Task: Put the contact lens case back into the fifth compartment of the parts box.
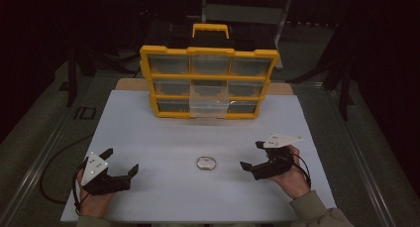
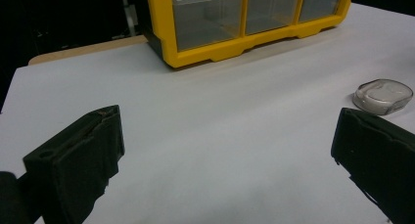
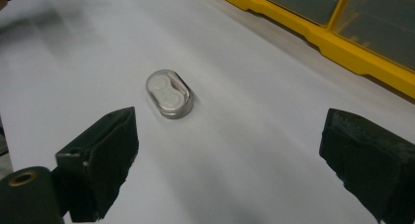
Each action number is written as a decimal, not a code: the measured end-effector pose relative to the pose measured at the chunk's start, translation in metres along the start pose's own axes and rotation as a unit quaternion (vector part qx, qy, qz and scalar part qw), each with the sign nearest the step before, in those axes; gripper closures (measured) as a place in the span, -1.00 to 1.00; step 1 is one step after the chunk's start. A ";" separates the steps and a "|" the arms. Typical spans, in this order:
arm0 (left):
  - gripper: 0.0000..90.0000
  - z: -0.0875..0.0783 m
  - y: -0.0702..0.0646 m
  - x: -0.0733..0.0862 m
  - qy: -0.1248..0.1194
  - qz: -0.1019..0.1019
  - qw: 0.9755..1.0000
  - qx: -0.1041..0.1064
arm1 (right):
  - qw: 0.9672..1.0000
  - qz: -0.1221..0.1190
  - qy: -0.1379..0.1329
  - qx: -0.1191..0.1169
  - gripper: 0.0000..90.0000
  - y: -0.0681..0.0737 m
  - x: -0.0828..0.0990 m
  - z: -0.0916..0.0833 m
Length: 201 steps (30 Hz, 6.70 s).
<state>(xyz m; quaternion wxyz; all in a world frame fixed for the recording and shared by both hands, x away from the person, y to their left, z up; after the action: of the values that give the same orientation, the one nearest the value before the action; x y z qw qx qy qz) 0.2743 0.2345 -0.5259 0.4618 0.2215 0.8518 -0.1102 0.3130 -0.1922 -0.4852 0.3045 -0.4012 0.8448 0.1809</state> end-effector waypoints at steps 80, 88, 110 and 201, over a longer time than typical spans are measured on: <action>-1.00 0.004 -0.001 0.003 0.012 0.003 1.000 0.006 | 0.965 -0.156 0.194 -0.077 -0.75 0.041 -0.042 0.138; -1.00 0.004 -0.001 0.004 0.014 0.003 1.000 0.007 | 0.950 -0.187 0.236 -0.084 -0.44 0.051 -0.041 0.152; -1.00 0.006 -0.002 0.004 0.017 0.006 1.000 0.007 | 0.946 -0.175 0.260 -0.082 0.09 0.047 -0.045 0.143; -1.00 0.004 -0.003 0.003 0.004 0.011 1.000 0.008 | 0.958 -0.167 0.222 -0.072 0.09 0.039 -0.118 0.074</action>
<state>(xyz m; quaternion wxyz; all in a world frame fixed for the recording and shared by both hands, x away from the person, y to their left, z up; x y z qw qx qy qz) 0.2743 0.2307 -0.5311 0.4579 0.2351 0.8501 -0.1116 0.3676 -0.0606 -0.4606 0.1051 -0.5872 0.7970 0.0943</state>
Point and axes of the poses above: each handheld gripper's, and its own axes: z roughly forward along the jaws, x roughly out of its underside, y roughly to its left, the point moved 6 cm from there along z, roughly forward along the jaws, and after that the axes turned 11 degrees about y, right-handed, at the moved point
